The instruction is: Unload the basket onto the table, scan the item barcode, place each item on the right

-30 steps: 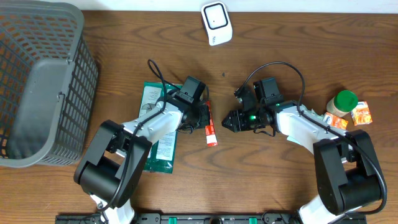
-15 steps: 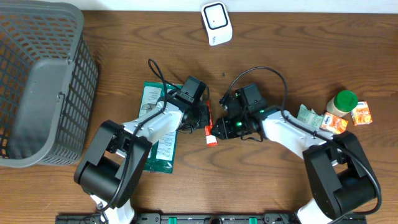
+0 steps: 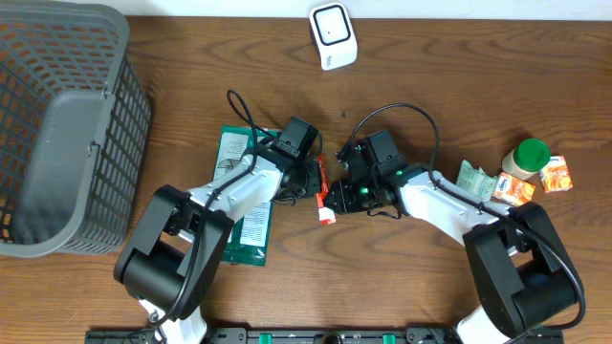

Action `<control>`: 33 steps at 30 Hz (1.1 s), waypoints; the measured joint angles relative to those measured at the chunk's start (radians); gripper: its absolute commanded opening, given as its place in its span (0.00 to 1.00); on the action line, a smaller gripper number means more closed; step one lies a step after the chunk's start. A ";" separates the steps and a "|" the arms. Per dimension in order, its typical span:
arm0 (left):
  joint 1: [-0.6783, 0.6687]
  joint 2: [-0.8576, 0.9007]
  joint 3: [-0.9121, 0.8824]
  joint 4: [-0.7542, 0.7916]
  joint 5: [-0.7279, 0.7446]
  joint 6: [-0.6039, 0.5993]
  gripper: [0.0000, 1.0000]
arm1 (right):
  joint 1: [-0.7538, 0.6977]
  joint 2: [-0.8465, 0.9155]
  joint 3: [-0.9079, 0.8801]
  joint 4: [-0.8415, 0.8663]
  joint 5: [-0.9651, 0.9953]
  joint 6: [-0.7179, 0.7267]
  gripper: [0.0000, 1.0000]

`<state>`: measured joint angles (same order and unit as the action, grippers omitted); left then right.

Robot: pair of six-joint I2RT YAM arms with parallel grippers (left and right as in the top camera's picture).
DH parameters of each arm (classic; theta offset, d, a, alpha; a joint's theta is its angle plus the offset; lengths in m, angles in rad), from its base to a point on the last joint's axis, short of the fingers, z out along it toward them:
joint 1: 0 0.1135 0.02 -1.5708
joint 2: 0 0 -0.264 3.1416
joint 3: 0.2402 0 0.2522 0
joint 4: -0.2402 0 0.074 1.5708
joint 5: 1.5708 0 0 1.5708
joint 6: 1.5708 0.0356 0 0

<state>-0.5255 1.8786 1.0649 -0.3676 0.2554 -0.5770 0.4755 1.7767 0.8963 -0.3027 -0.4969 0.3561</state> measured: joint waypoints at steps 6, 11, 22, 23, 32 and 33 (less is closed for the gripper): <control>0.011 -0.010 0.004 -0.045 -0.003 0.001 0.09 | 0.000 0.019 0.000 0.025 0.003 0.003 0.37; 0.067 -0.083 0.004 -0.072 -0.026 0.005 0.07 | 0.001 0.021 0.000 0.031 0.003 0.004 0.38; 0.037 -0.101 0.005 0.052 0.118 0.006 0.08 | 0.001 0.021 0.000 0.035 -0.001 0.004 0.39; 0.030 -0.082 0.005 0.069 0.130 0.006 0.08 | 0.001 0.021 0.000 0.035 -0.002 0.004 0.39; 0.021 0.026 0.004 0.082 0.158 0.017 0.07 | 0.000 0.021 0.000 0.035 -0.004 0.004 0.40; 0.021 0.026 0.004 0.081 0.156 0.020 0.07 | 0.000 0.021 0.000 0.035 -0.004 0.004 0.40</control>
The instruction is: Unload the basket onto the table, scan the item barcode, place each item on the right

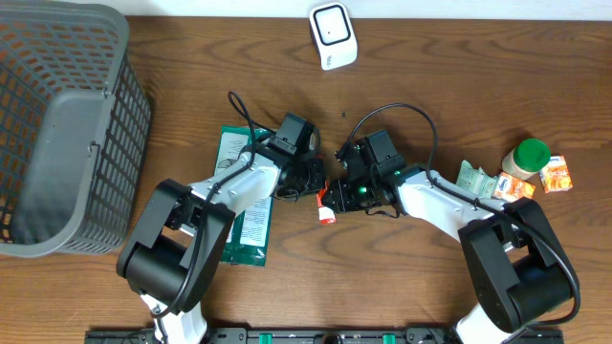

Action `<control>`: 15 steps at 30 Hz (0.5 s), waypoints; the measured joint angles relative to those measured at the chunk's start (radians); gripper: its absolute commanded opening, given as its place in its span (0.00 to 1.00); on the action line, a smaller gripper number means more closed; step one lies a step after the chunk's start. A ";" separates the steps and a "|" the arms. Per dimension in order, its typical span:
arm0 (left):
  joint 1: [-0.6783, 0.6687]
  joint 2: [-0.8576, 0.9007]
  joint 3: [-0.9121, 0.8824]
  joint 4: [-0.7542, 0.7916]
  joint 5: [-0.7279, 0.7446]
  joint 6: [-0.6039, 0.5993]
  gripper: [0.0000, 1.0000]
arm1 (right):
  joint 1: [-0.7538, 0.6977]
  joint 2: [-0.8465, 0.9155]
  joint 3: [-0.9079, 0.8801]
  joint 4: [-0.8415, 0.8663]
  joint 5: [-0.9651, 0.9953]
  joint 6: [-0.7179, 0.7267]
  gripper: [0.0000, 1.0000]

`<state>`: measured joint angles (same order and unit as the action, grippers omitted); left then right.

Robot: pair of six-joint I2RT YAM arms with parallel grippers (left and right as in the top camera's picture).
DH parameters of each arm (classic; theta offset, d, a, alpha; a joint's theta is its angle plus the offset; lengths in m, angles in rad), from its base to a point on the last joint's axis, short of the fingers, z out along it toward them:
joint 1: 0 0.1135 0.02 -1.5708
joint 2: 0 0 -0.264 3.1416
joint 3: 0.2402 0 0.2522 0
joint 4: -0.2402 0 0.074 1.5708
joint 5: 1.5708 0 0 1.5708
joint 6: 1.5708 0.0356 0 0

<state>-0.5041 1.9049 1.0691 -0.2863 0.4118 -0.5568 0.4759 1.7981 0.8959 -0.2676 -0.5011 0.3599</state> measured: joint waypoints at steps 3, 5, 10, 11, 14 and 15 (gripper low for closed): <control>0.000 0.005 0.001 0.000 0.002 0.005 0.07 | 0.000 0.000 0.000 0.000 0.000 0.000 0.40; 0.000 0.010 0.008 -0.003 0.004 0.007 0.08 | 0.000 0.000 0.000 0.000 0.000 0.000 0.38; 0.000 0.024 0.023 -0.003 0.013 0.007 0.07 | 0.000 0.000 0.000 -0.003 0.000 0.000 0.37; 0.000 0.024 0.023 -0.004 0.013 0.008 0.07 | 0.000 0.000 0.000 -0.005 0.000 0.000 0.36; 0.000 0.025 0.026 -0.013 0.011 0.007 0.07 | 0.005 0.000 0.000 -0.005 0.000 0.001 0.36; 0.000 0.026 0.029 -0.020 0.008 0.008 0.08 | 0.011 0.000 0.000 -0.005 0.000 0.005 0.35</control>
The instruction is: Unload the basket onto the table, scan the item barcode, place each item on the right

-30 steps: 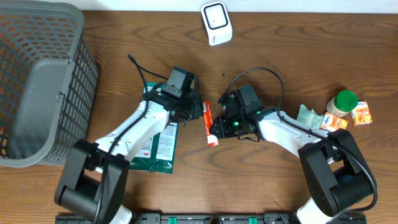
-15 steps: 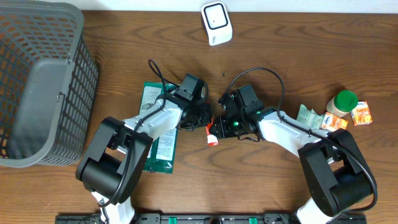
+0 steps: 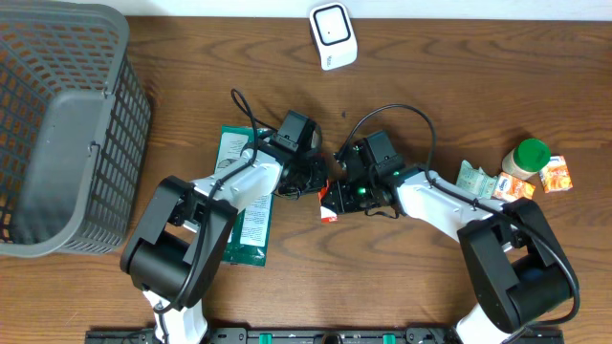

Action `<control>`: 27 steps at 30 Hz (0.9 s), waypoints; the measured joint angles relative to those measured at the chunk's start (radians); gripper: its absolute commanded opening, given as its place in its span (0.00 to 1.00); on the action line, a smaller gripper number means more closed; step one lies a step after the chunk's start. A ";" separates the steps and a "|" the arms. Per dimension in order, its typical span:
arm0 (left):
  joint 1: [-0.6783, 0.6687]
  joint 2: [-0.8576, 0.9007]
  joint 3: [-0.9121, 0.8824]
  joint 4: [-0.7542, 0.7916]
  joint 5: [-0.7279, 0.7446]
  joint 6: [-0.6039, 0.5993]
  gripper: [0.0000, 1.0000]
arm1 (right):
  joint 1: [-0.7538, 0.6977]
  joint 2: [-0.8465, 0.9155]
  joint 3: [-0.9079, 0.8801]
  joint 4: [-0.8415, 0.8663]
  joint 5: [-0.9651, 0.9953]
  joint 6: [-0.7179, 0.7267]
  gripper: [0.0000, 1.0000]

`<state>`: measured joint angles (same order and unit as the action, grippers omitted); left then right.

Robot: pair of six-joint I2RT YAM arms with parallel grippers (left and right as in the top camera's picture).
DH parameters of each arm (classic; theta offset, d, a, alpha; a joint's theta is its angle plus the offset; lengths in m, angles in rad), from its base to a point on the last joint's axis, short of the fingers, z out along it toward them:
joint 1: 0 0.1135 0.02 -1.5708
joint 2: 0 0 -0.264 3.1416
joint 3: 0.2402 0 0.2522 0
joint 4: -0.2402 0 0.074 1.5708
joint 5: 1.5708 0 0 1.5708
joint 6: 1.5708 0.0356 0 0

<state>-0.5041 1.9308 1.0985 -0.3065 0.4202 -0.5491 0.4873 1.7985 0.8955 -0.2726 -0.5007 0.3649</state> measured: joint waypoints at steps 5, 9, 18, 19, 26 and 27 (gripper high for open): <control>0.000 0.003 0.007 -0.011 -0.004 0.000 0.08 | 0.016 0.002 0.000 0.006 0.002 0.020 0.30; 0.000 0.003 0.007 -0.011 -0.004 0.000 0.07 | 0.050 0.002 0.000 0.012 0.041 0.063 0.31; 0.006 0.005 0.007 -0.013 0.004 0.003 0.07 | 0.107 -0.007 0.001 0.002 0.151 0.166 0.01; 0.006 0.005 0.007 -0.013 0.004 0.002 0.07 | 0.112 -0.007 0.001 0.001 0.160 0.172 0.01; 0.007 -0.007 0.004 -0.014 -0.009 -0.002 0.07 | 0.125 -0.010 0.001 0.002 0.196 0.190 0.01; 0.010 -0.019 -0.002 -0.017 -0.025 0.000 0.07 | 0.126 -0.010 0.002 0.000 0.199 0.190 0.01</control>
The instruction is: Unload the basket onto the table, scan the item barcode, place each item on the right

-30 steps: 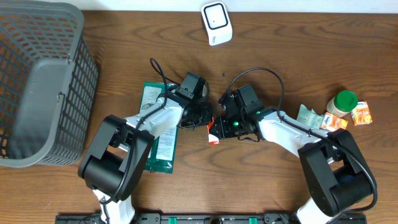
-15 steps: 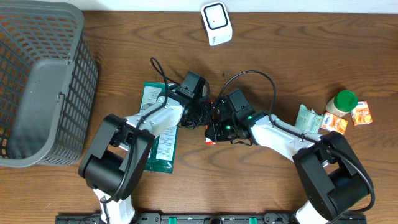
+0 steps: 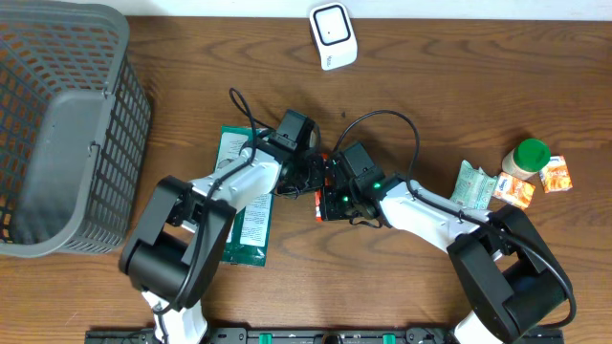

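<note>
A small red and white packet [image 3: 318,199] lies mid-table between the two arms; only a red sliver of it shows beside the right wrist. My right gripper [image 3: 328,194] is over it and appears shut on it, with the fingers mostly hidden under the wrist. My left gripper [image 3: 312,174] sits just above and to the left, almost touching the right one, and its jaws are hidden. The white scanner [image 3: 332,35] stands at the table's far edge.
A green bag [image 3: 234,205] lies under the left arm. A grey mesh basket [image 3: 57,124] fills the left side. At the right are a green-lidded bottle [image 3: 527,157], two orange boxes [image 3: 555,175], [image 3: 514,191] and a green sachet [image 3: 472,180].
My right wrist has moved left and now covers most of the packet, bringing it up against the left gripper. The left arm has barely moved.
The packet first stood long and upright between both grippers. Then the left gripper had drawn slightly away, and the packet showed shorter and tilted at the right gripper. Now the right wrist sits further left, hiding nearly all of it.
</note>
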Action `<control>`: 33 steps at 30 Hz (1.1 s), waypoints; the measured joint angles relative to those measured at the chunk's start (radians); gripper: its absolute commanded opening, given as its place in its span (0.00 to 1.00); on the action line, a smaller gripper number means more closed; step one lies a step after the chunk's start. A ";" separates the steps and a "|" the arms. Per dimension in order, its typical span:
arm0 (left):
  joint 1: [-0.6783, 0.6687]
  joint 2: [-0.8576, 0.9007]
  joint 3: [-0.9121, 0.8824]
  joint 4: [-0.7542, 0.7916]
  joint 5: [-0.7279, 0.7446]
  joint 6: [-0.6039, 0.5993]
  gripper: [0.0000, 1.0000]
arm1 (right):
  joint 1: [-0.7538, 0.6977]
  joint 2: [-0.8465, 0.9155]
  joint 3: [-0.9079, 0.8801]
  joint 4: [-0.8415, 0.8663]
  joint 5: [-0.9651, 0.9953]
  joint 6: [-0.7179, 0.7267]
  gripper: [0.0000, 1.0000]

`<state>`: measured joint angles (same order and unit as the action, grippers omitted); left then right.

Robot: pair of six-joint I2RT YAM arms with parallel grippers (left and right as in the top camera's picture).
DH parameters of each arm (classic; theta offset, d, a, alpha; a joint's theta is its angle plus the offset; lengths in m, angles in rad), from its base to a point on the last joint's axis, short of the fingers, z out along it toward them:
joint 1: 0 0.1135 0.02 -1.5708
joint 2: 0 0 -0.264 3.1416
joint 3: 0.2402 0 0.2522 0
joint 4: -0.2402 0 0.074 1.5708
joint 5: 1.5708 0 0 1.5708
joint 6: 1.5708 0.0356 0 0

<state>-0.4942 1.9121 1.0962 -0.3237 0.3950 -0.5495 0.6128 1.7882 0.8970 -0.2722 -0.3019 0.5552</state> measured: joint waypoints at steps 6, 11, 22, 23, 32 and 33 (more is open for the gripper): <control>0.040 -0.159 -0.048 -0.055 -0.061 0.005 0.14 | -0.003 -0.030 0.035 -0.141 0.099 -0.079 0.01; 0.086 -0.353 -0.048 -0.117 -0.083 0.007 0.17 | -0.007 -0.117 0.078 -0.301 0.273 -0.227 0.01; 0.219 -0.393 -0.047 -0.335 -0.224 0.089 0.28 | -0.006 -0.217 0.111 -0.361 0.752 -0.609 0.01; 0.228 -0.393 -0.047 -0.348 -0.241 0.097 0.28 | -0.006 -0.217 0.111 -0.359 0.805 -0.626 0.01; 0.251 -0.393 -0.047 -0.393 -0.364 0.130 0.38 | -0.007 -0.177 0.111 -0.351 1.070 -0.677 0.01; 0.250 -0.393 -0.047 -0.394 -0.370 0.132 0.43 | -0.006 -0.160 0.111 -0.350 1.089 -0.678 0.01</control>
<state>-0.2440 1.5188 1.0492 -0.7174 0.0250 -0.4175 0.6064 1.6279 1.0080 -0.6224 0.7872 -0.1230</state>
